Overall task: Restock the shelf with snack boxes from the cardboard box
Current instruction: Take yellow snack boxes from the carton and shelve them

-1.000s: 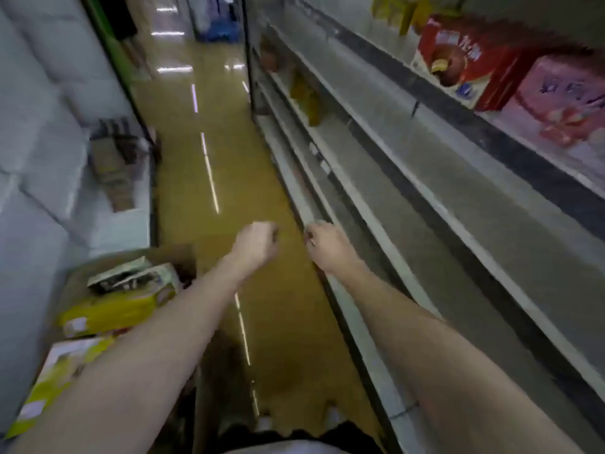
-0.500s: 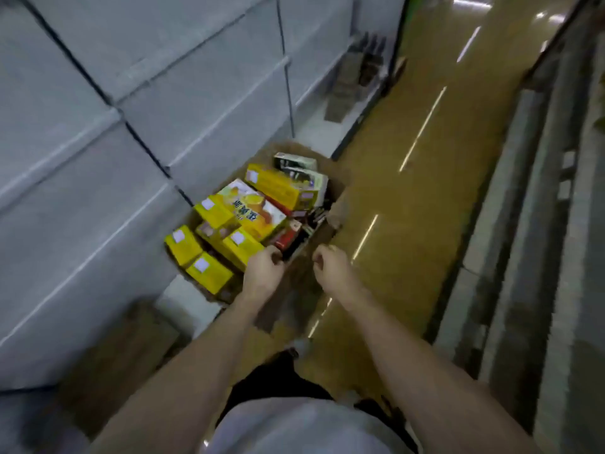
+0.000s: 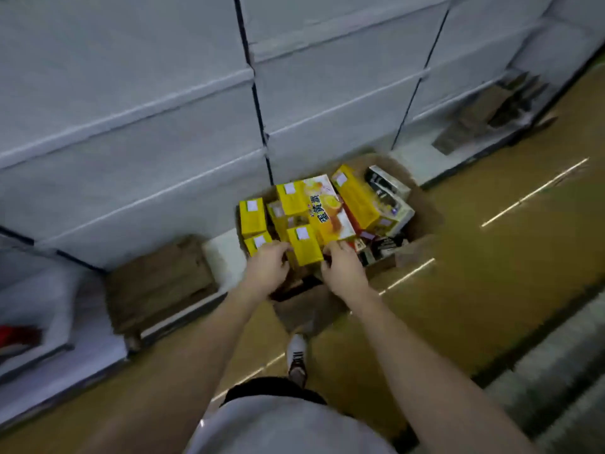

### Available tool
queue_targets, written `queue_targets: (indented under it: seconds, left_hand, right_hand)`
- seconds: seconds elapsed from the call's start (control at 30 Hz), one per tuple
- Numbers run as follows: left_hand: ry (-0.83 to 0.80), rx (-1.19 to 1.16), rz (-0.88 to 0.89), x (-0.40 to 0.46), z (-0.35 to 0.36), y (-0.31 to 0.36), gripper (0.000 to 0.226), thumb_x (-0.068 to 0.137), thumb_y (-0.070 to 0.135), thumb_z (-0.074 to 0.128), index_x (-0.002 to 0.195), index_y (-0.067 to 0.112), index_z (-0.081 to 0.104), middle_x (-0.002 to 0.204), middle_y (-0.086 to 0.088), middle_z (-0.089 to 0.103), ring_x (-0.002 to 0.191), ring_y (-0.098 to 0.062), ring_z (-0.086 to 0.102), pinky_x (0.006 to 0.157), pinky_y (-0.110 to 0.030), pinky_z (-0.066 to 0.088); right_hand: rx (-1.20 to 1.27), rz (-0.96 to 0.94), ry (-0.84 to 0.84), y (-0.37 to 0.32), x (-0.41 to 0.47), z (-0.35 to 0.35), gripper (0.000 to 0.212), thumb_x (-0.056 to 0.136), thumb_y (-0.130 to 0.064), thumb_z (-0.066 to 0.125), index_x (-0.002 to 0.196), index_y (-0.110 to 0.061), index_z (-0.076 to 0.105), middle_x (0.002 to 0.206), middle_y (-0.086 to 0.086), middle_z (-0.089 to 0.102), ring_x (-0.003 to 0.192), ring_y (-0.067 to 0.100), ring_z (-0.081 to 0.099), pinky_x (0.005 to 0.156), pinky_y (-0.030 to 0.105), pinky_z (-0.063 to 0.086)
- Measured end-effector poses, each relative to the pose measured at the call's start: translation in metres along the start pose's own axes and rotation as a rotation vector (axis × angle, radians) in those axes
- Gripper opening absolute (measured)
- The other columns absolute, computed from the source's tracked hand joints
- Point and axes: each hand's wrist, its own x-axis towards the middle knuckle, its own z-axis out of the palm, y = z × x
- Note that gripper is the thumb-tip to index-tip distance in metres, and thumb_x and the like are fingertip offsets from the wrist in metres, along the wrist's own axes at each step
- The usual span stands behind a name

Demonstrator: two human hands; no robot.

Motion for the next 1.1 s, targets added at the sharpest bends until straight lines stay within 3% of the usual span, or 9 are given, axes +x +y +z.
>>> queue_targets:
  seconds: [0.2,0.33,0.53,0.7,0.83,0.93,1.1]
  left_hand:
    - [0.003,0.117,-0.146,0.032,0.007,-0.029,0.043,0.084,0.021,0.063,0.127,0.018,0.058,0.127,-0.010,0.054,0.120,-0.035,0.049,0.092,-0.045,0.046]
    - [-0.014,0.135,-0.322,0.042,0.025,-0.034,0.048,0.088,0.035,0.057,0.132,0.020,0.045,0.141,-0.009,0.034,0.130,-0.037,0.032,0.096,-0.052,0.043]
    - [-0.003,-0.037,-0.396,0.049,0.041,-0.034,0.074,0.077,0.042,0.061,0.141,0.026,0.026,0.150,-0.018,0.021,0.138,-0.047,0.021,0.110,-0.056,0.030]
    - [0.010,-0.155,-0.496,0.046,0.041,-0.010,0.087,0.070,0.044,0.070,0.142,0.018,0.030,0.152,-0.027,0.014,0.140,-0.049,0.019,0.109,-0.058,0.033]
    - [0.073,-0.184,-0.628,0.041,0.038,0.026,0.092,0.072,0.044,0.077,0.144,0.012,0.030,0.135,-0.031,0.036,0.127,-0.048,0.038,0.103,-0.049,0.035]
    - [0.152,-0.158,-0.636,0.041,0.031,0.052,0.107,0.070,0.045,0.075,0.153,0.010,0.018,0.139,-0.038,0.037,0.127,-0.050,0.040,0.102,-0.049,0.034]
    - [0.247,-0.128,-0.599,0.055,0.013,0.109,0.108,0.076,0.027,0.079,0.156,0.011,0.008,0.151,-0.024,0.028,0.129,-0.047,0.044,0.096,-0.051,0.042]
  right_hand:
    - [-0.129,-0.047,-0.100,-0.028,0.047,0.007,0.047,0.094,-0.034,0.062,0.132,-0.010,0.050,0.130,0.014,0.046,0.120,0.033,0.047,0.099,0.042,0.042]
    - [-0.270,-0.033,-0.186,-0.043,0.069,0.032,0.067,0.091,-0.049,0.063,0.140,-0.011,0.038,0.144,0.014,0.035,0.131,0.035,0.037,0.105,0.046,0.039]
    - [-0.228,-0.002,-0.229,-0.041,0.082,0.038,0.074,0.085,-0.028,0.075,0.143,-0.013,0.031,0.150,0.012,0.022,0.135,0.038,0.032,0.102,0.046,0.043]
    - [-0.270,-0.169,-0.239,-0.030,0.088,0.020,0.075,0.085,-0.029,0.074,0.144,-0.010,0.032,0.150,0.016,0.024,0.134,0.037,0.035,0.107,0.041,0.038]
    - [-0.177,-0.211,-0.275,-0.013,0.087,-0.001,0.075,0.083,-0.034,0.075,0.140,-0.009,0.034,0.138,0.018,0.041,0.126,0.035,0.045,0.102,0.040,0.040]
    - [-0.032,-0.144,-0.317,0.005,0.091,-0.025,0.082,0.081,-0.033,0.077,0.142,-0.003,0.031,0.132,0.019,0.052,0.124,0.036,0.049,0.098,0.041,0.043]
    - [0.108,-0.135,-0.279,0.042,0.099,-0.070,0.085,0.076,-0.033,0.078,0.142,-0.001,0.035,0.136,0.020,0.048,0.126,0.037,0.049,0.099,0.039,0.043]
